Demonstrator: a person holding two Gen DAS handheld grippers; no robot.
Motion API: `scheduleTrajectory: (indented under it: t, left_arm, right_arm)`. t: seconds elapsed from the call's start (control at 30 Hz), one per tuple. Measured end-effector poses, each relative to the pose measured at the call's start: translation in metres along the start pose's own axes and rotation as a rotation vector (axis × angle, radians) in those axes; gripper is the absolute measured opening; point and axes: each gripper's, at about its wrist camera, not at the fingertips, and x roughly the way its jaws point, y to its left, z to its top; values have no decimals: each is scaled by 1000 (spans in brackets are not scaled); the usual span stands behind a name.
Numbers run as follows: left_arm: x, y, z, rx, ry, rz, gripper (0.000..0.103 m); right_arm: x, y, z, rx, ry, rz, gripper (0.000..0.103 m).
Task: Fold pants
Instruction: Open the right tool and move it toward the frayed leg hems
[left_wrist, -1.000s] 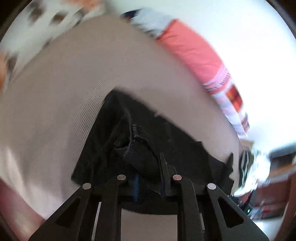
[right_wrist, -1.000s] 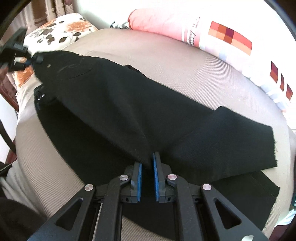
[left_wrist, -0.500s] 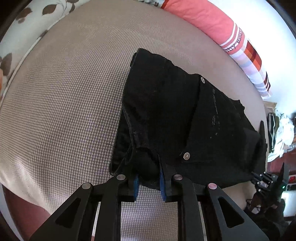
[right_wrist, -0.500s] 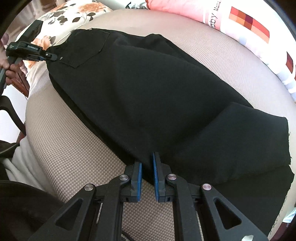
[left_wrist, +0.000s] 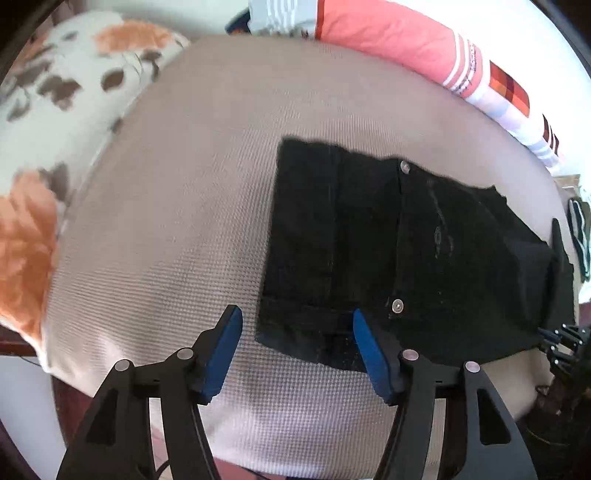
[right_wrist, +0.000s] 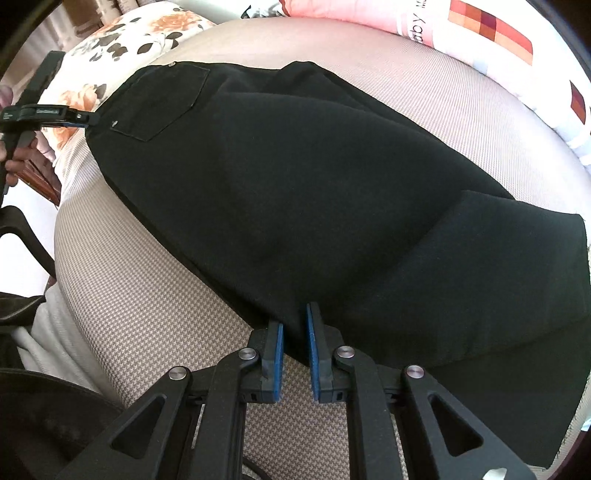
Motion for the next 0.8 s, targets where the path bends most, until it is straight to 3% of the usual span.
scheduleTrajectory:
  t: [0.17, 0.37, 0.53, 0.63, 0.8]
  left_arm:
    - [-39, -41, -4, 146, -164, 92, 63]
    - [-62, -110, -19, 336, -246, -120, 63]
    - [-51, -197, -36, 597, -260, -238, 63]
    - [-31, -242, -51, 732, -218, -301, 63]
    - [-9, -286, -69, 840, -136, -351, 63]
  right_arm:
    - [-12, -14, -9, 20, -10, 7, 12]
    - [-10, -15, -8, 23, 8, 14, 12]
    - [-12, -32, -5, 120, 18, 84, 13]
    - [-13, -33, -5, 137, 19, 90, 13]
    - [-15, -40, -3, 197, 13, 133, 14]
